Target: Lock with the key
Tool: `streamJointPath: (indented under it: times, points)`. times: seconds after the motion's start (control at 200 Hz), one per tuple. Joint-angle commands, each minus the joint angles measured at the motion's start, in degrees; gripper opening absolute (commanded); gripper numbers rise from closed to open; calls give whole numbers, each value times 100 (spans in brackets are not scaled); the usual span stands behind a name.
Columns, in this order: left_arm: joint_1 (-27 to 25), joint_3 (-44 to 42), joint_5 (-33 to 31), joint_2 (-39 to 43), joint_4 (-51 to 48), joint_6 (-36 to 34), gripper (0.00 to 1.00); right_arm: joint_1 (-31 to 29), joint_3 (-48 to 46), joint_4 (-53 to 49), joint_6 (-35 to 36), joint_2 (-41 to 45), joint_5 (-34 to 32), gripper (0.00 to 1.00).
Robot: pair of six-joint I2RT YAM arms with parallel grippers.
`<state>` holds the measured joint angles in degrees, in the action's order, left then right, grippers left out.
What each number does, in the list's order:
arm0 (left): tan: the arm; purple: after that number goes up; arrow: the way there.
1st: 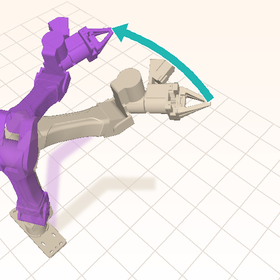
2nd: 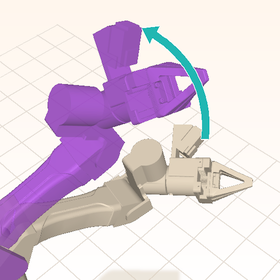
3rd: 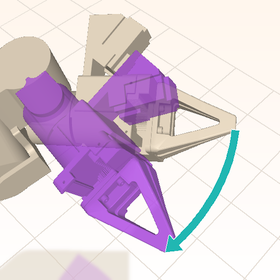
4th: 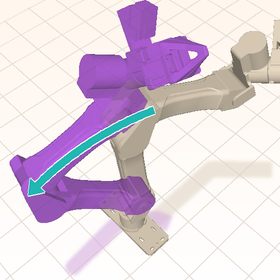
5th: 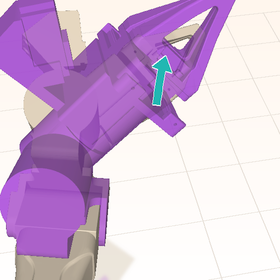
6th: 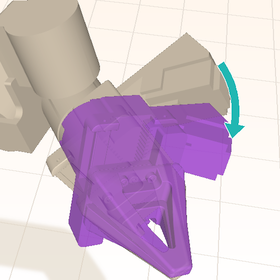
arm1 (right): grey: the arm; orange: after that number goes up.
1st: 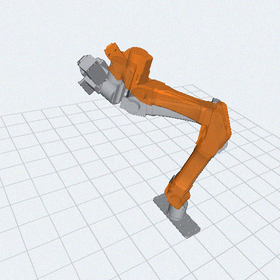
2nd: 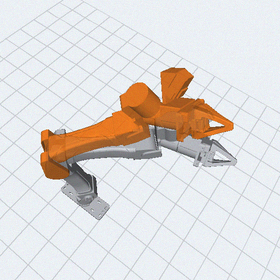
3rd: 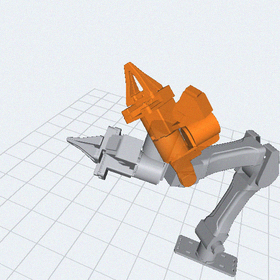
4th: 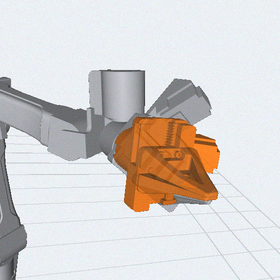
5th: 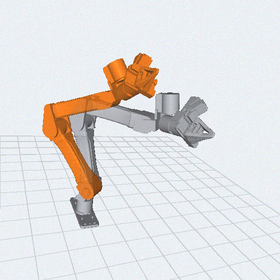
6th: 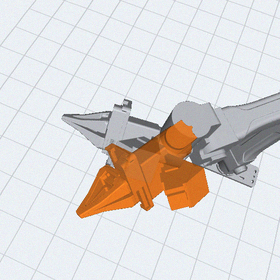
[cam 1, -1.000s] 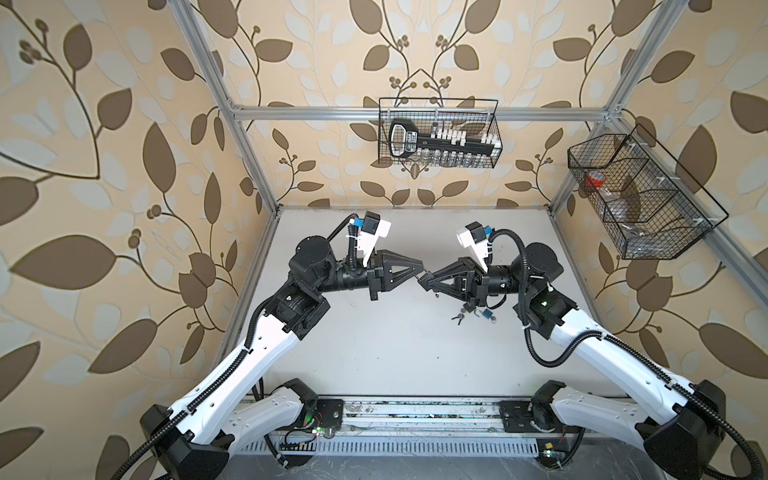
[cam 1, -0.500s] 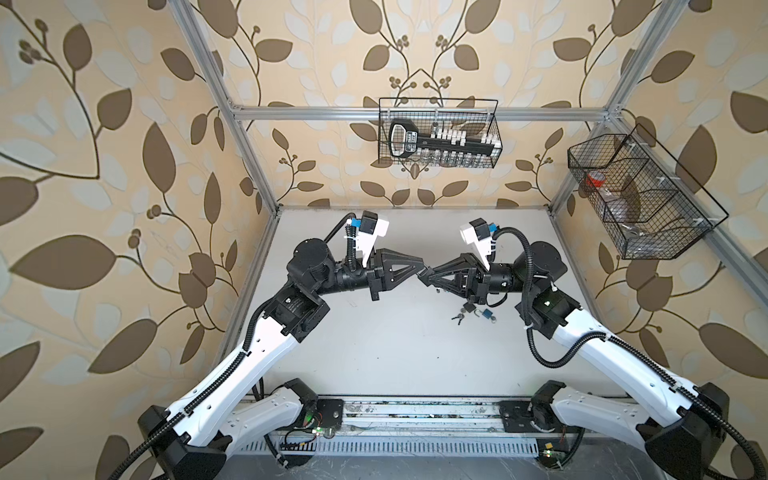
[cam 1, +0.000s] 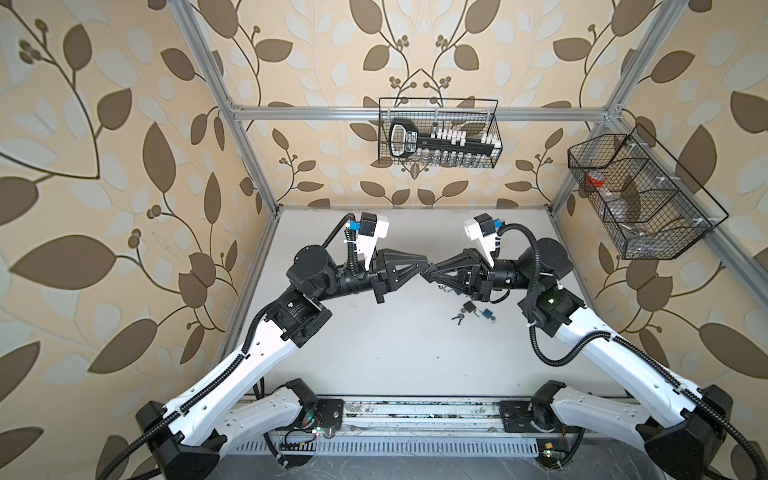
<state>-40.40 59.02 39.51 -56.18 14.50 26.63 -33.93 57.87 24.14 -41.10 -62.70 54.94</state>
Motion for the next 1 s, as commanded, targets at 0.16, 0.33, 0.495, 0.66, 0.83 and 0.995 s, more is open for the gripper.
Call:
streamJointPath:
  times: [0.16,0.33,0.495,0.66,0.83,0.995]
  points:
    - [-750,-150,166,-92,-1562,-572,0,-35,517,144,507,50,-879,0]
    - [-732,344,-1617,193,-1949,-739,0,-43,-234,-920,1744,750,-1190,39]
    - [-732,716,-2678,127,-2428,-796,0,-42,-948,-1779,2757,1475,-2176,51]
    - [-724,861,-3216,-15,-2759,-660,0,-55,-1382,-2202,3344,1708,-3227,50]
    - [-726,838,-3724,2,-2846,-367,0,-376,-1723,-1921,3442,1584,-4025,47]
    - [-726,775,-3812,89,-2763,-247,0,-1016,-2018,-1143,3622,1471,-4656,46]
